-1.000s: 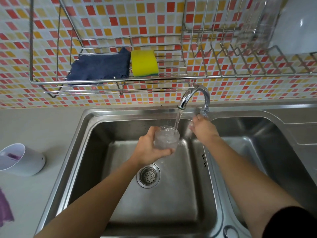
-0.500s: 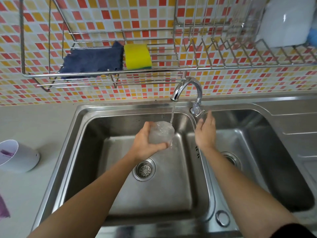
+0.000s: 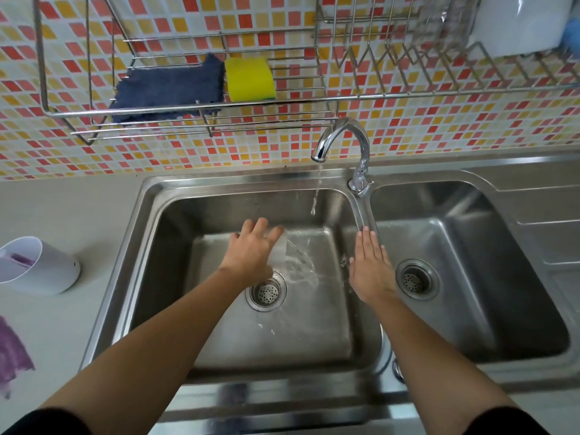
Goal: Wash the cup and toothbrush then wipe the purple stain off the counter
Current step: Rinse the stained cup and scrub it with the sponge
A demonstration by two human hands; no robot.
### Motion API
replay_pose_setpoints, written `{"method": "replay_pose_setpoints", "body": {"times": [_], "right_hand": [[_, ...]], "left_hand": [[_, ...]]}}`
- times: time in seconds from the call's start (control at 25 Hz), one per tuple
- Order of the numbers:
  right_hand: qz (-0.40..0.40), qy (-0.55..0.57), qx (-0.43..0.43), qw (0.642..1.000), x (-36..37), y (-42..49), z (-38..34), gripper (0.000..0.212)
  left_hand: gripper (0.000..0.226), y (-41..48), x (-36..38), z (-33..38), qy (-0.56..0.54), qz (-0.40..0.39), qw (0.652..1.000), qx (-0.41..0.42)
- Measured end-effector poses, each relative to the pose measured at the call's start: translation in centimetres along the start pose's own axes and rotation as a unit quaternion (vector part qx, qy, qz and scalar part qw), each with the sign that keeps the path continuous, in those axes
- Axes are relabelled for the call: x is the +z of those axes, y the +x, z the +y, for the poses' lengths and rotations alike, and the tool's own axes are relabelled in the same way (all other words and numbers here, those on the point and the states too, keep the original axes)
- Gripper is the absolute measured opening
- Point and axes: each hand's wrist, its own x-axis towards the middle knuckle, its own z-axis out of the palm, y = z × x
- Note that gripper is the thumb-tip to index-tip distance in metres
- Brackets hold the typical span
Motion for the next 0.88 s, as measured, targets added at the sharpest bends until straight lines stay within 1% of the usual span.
{"method": "replay_pose_setpoints", "body": {"times": [0.16, 0.24, 0.32, 0.4, 0.44, 0.48, 0.52, 0.56, 0.6, 0.64, 0.68, 0.72, 0.76, 0.8, 0.84, 0.88], "right_hand": [[-0.005, -0.004, 0.001, 1.0, -0.1, 0.1, 0.0, 0.056], [-0.008, -0.007, 0.002, 1.0, -0.1, 0.1, 0.1, 0.056], [-0.013, -0.009, 0.002, 1.0, -0.2, 0.1, 0.0, 0.057], [-0.024, -0.014, 0.004, 1.0, -0.5, 0.2, 0.0, 0.058], [-0.028, -0.015, 0.007, 0.999, -0.6, -0.1, -0.2, 0.058], [-0.029, -0.01, 0.009, 0.999, -0.8, -0.4, -0.6, 0.057], [-0.029, -0.001, 0.009, 1.0, -1.0, -0.9, -1.1, 0.057], [-0.026, 0.013, 0.003, 1.0, -1.2, -1.6, -1.9, 0.056], [-0.023, 0.031, -0.009, 0.999, -1.4, -2.4, -3.1, 0.055], [-0.018, 0.052, -0.025, 0.998, -1.6, -3.2, -4.6, 0.054], [-0.016, 0.078, -0.04, 0.996, -1.9, -4.0, -6.3, 0.054], [-0.017, 0.108, -0.05, 0.993, -2.1, -4.6, -8.2, 0.054], [-0.019, 0.137, -0.057, 0.989, -2.5, -4.9, -10.8, 0.054], [-0.019, 0.161, -0.064, 0.985, -2.7, -4.9, -13.6, 0.054], [-0.011, 0.177, -0.073, 0.981, -3.0, -4.7, -16.6, 0.055], [0.0, 0.188, -0.085, 0.978, -3.3, -4.5, -19.8, 0.055]], "left_hand": [[0.075, 0.2, -0.8, 0.4, 0.108, 0.04, 0.992, 0.042], [0.074, 0.2, -1.1, 0.5, 0.155, 0.089, 0.98, 0.087], [0.07, -0.1, -1.4, 0.5, 0.2, 0.155, 0.956, 0.15], [0.061, -0.4, -1.7, 0.5, 0.208, 0.203, 0.939, 0.185], [0.062, -0.6, -1.9, 0.4, 0.19, 0.211, 0.941, 0.182], [0.067, -0.8, -1.8, 0.0, 0.15, 0.204, 0.954, 0.158], [0.07, -1.1, -1.9, -0.4, 0.069, 0.188, 0.973, 0.111], [0.071, -1.5, -1.8, -1.1, -0.057, 0.161, 0.985, 0.037], [0.072, -2.3, -1.8, -2.0, -0.215, 0.133, 0.967, -0.041], [0.074, -3.1, -1.7, -3.0, -0.366, 0.104, 0.918, -0.106], [0.076, -3.9, -1.6, -4.1, -0.477, 0.083, 0.862, -0.15], [0.08, -4.8, -1.5, -5.3, -0.544, 0.077, 0.818, -0.172], [0.085, -5.8, -1.7, -6.9, -0.577, 0.081, 0.793, -0.179], [0.092, -6.8, -2.1, -8.7, -0.594, 0.093, 0.781, -0.17], [0.094, -7.8, -2.7, -10.7, -0.595, 0.118, 0.779, -0.159], [0.091, -8.7, -3.3, -12.8, -0.591, 0.145, 0.779, -0.152]]}}
